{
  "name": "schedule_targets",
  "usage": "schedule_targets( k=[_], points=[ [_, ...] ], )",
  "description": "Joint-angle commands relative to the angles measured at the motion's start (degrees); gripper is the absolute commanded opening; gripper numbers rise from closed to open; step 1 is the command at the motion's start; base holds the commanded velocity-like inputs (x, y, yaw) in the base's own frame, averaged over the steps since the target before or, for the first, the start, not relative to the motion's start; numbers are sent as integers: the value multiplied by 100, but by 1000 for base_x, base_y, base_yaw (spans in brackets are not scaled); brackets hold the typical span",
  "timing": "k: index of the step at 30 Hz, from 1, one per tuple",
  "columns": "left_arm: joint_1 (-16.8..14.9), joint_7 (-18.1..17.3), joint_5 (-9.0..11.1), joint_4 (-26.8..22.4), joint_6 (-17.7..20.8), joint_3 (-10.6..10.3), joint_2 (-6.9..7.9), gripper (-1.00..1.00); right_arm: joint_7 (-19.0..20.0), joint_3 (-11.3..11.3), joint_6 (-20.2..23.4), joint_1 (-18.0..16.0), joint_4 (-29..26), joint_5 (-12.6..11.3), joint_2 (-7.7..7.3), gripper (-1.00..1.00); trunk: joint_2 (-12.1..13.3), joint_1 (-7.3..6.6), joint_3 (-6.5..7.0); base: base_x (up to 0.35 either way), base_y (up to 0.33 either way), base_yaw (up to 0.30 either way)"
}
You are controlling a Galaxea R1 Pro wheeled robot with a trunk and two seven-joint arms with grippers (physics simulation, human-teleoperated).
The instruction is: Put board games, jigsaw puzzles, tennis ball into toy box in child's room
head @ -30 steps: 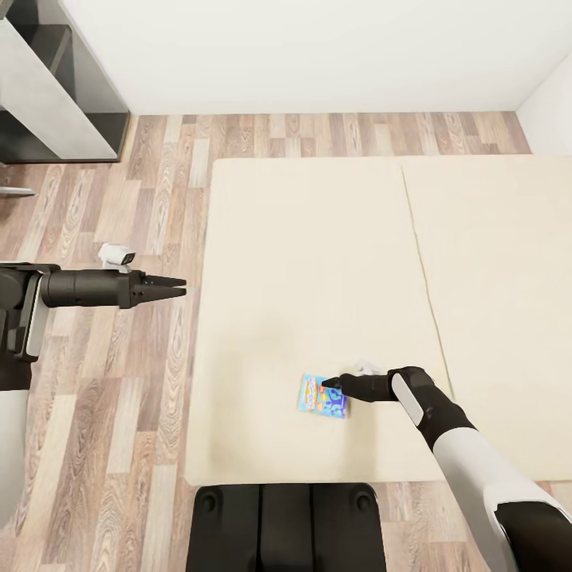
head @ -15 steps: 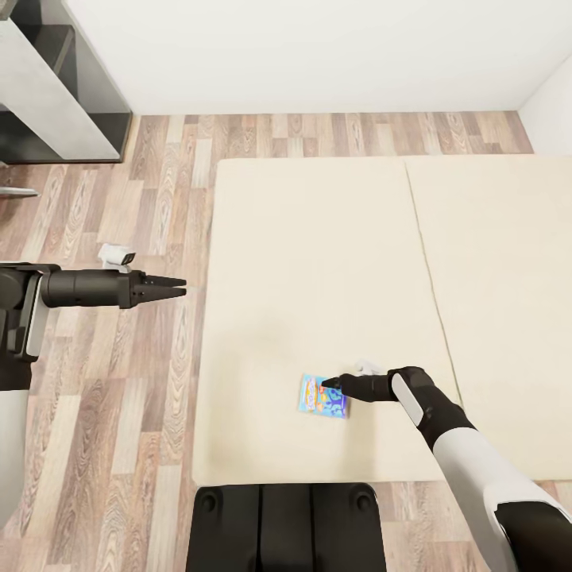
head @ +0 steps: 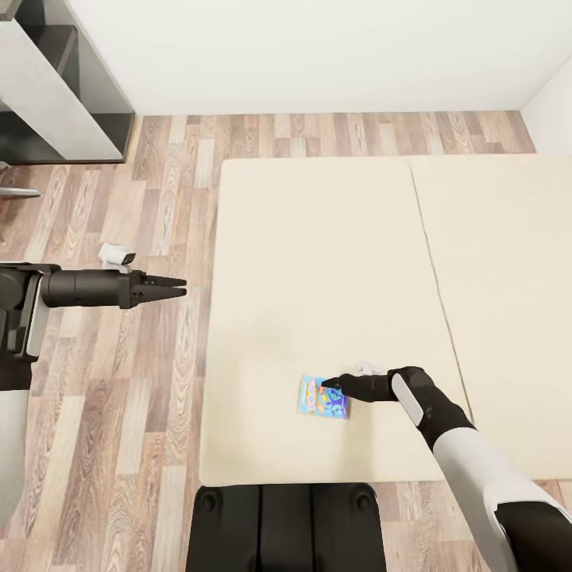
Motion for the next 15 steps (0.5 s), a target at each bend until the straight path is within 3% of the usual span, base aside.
schedule_targets(
  k=[1,15],
  points=[
    [-2,-16,2,0,61,-2,1,100,17,19,15,-2,-5,7,-6,100,-9,3,-6,0,35,0],
    [-2,-16,2,0,61,-3,2,100,17,19,16,-2,-5,6,-6,100,-9,3,-6,0,89,0]
  ],
)
